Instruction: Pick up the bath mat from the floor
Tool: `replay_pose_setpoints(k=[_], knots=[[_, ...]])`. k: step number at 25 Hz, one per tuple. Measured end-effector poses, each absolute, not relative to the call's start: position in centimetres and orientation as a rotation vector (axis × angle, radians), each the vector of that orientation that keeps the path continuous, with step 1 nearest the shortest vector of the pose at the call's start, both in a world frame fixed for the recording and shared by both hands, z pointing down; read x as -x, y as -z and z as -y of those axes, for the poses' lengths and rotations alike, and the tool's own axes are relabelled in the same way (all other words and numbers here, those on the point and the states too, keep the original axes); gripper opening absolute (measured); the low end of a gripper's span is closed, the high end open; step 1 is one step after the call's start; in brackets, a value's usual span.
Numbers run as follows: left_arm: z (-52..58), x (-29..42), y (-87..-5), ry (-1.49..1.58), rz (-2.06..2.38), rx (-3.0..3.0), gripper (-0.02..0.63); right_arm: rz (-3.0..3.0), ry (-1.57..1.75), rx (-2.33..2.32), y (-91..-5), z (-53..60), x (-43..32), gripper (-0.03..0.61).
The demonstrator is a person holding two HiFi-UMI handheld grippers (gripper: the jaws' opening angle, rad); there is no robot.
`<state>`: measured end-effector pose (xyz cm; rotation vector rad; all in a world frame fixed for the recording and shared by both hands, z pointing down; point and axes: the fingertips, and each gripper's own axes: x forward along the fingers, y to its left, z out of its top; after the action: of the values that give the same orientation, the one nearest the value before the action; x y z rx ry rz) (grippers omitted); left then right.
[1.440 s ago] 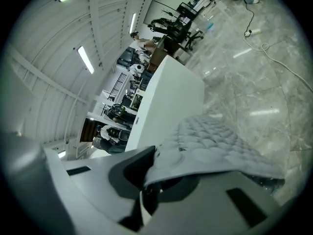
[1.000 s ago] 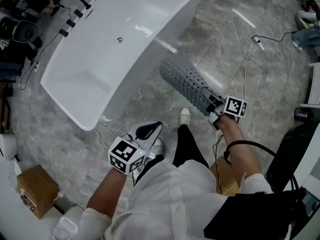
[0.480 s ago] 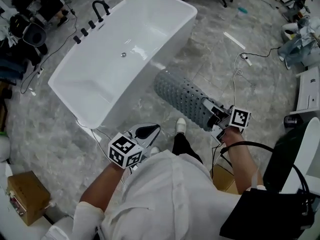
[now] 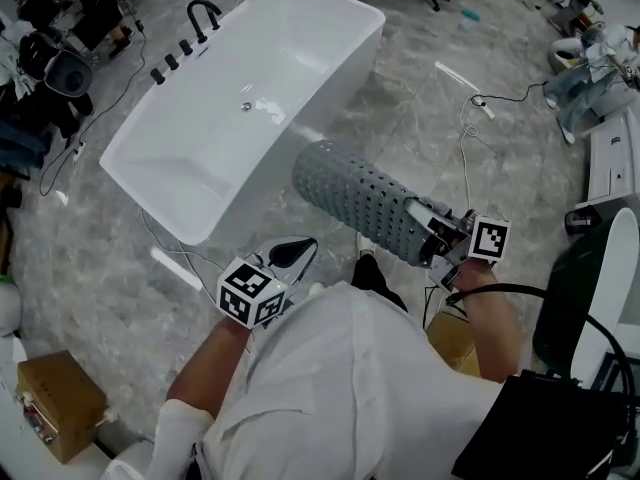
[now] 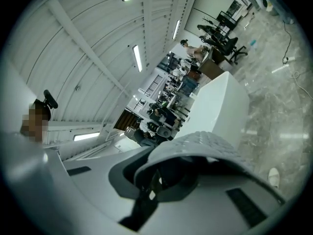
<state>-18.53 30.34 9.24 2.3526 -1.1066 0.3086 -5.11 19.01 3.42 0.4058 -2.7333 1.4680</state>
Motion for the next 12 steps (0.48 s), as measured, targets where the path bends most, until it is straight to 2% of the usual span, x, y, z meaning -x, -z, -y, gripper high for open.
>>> replay_pose_setpoints(k=[12], knots=[[-35.1, 19.9, -10.1, -0.333, 1.077, -2.331, 0.006, 2.707, -1.512, -0.404, -3.7, -26.1, 5.4, 0.015]])
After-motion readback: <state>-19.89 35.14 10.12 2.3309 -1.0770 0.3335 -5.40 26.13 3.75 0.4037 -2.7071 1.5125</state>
